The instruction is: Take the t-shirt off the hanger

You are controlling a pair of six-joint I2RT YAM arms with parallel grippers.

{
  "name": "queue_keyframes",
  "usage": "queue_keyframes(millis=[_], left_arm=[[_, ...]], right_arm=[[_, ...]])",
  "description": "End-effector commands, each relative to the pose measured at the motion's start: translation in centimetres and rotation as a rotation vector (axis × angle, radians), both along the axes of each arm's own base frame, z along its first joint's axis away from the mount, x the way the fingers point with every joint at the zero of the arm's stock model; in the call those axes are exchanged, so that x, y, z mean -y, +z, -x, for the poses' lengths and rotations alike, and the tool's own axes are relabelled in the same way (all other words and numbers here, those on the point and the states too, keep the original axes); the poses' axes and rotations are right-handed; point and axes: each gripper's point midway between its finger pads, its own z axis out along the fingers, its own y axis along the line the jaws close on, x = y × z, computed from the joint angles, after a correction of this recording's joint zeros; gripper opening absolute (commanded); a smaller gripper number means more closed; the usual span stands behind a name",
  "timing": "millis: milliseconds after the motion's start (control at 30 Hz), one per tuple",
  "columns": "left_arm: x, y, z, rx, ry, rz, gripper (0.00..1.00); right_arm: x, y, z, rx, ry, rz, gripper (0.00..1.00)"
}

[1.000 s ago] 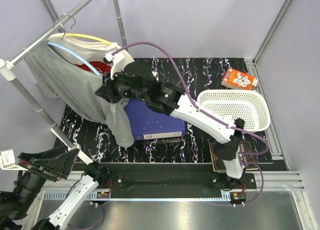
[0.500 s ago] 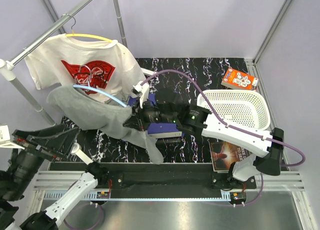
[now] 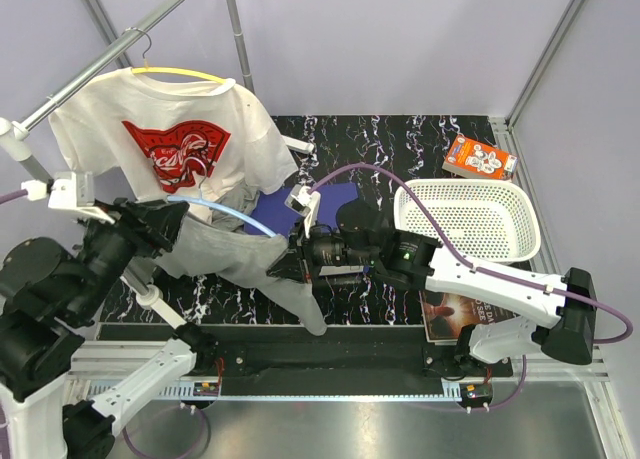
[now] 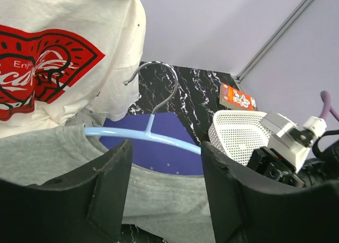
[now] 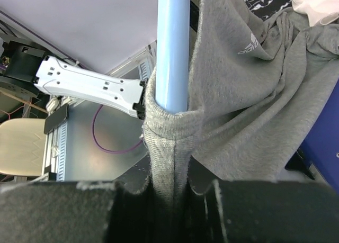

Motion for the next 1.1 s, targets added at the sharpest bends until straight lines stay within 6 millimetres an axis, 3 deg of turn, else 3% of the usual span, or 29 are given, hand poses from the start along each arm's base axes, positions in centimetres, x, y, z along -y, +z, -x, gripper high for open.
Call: queue_keyframes(millis=[0, 100, 200, 500, 600, 700, 767, 800, 900, 933, 1000, 1033, 1067], left_arm=[[0.9, 0.9, -2.5, 0.038, 0.01, -0.05, 0.51], [2.0, -0.2, -3.7, 0.005, -0.012, -0.079, 0.52], [2.8, -1.3, -4.7, -0.02, -0.026, -0.103, 0.66], [3.0, -3.4, -6.8, -0.051, 0.017, -0.137, 0.61], [3.6, -4.9, -7.3, -0.078, 0.0, -0.15, 0.46], [3.6, -5.3, -7.5, -0.073, 0.001, -0.16, 0.24], [3.3, -5.2, -7.6, -0.065, 0.017, -0.169, 0.02], [3.1, -4.9, -7.6, -0.059, 0.028, -0.168, 0.0], [1.7, -3.7, -7.4, -0.033, 0.098, -0.138, 0.0], [0.9, -3.1, -7.1, -0.015, 0.13, -0.129, 0.0], [0.1, -2.1, -6.6, 0.012, 0.158, -0.119, 0.0], [-0.4, -1.6, -6.2, 0.031, 0.172, -0.112, 0.0], [-0.7, -1.3, -6.0, 0.041, 0.179, -0.113, 0.0]], right_arm=[[0.4, 6.7, 0.8, 0.085, 0.025, -0.216, 0.0], [0.4, 6.5, 0.9, 0.081, 0.028, -0.212, 0.0], [0.3, 6.3, 1.0, 0.075, 0.039, -0.209, 0.0], [0.1, 6.2, 1.3, 0.072, 0.062, -0.209, 0.0], [0.0, 6.1, 1.4, 0.068, 0.067, -0.206, 0.0], [-0.1, 6.1, 1.4, 0.065, 0.072, -0.205, 0.0], [0.0, 6.1, 1.5, 0.065, 0.07, -0.203, 0.0], [0.0, 6.0, 1.4, 0.064, 0.067, -0.202, 0.0], [0.1, 5.5, 1.0, 0.061, 0.039, -0.178, 0.24], [0.3, 5.3, 0.8, 0.065, 0.029, -0.169, 0.45], [0.6, 4.4, 0.4, 0.066, -0.002, -0.132, 0.65], [0.9, 3.3, 0.2, 0.06, -0.016, -0.094, 0.84], [1.2, 3.1, -0.2, 0.065, -0.044, -0.085, 0.91]])
